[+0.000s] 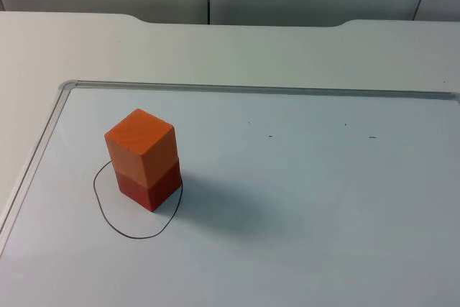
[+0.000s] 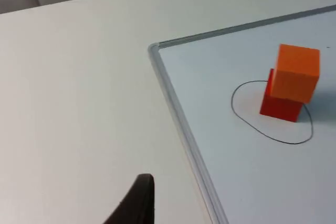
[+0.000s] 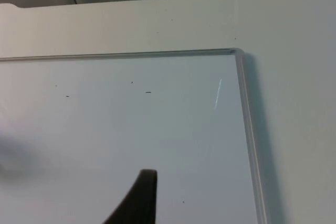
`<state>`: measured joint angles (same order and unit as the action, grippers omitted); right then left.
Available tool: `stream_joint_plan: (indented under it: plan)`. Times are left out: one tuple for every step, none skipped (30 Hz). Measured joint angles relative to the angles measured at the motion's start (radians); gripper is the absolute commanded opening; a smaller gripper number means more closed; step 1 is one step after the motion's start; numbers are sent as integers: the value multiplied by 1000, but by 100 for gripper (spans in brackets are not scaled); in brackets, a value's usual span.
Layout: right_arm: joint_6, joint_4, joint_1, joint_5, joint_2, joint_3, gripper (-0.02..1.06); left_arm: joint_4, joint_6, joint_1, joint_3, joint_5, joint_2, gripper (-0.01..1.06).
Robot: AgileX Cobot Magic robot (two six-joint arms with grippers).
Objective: Pick up one cube with the left hand and another cube with the right hand. First place the cube in the right hand at the target position, then stack the cube in the left hand on top.
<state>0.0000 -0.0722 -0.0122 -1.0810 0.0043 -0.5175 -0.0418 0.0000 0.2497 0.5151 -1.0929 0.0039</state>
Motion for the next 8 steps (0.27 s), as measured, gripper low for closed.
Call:
stream_joint_plan:
  plan:
    - [0, 0, 0, 0, 0, 0, 98, 0, 0, -32, 0, 0, 0, 105]
    - [0, 0, 0, 0, 0, 0, 98, 0, 0, -58, 0, 0, 0, 105]
    - [0, 0, 0, 0, 0, 0, 98, 0, 0, -90, 0, 0, 0, 105]
    - [0, 0, 0, 0, 0, 0, 98, 0, 0, -90, 0, 0, 0, 105]
    - [0, 0, 0, 0, 0, 0, 98, 0, 0, -120, 0, 0, 0, 105]
    - [0, 0, 0, 0, 0, 0, 98, 0, 0, -147, 0, 0, 0, 105]
    - [0, 0, 0, 0, 0, 0, 98, 0, 0, -165, 0, 0, 0, 105]
    - [0, 0, 0, 0, 0, 0, 98, 0, 0, -185, 0, 0, 0, 105]
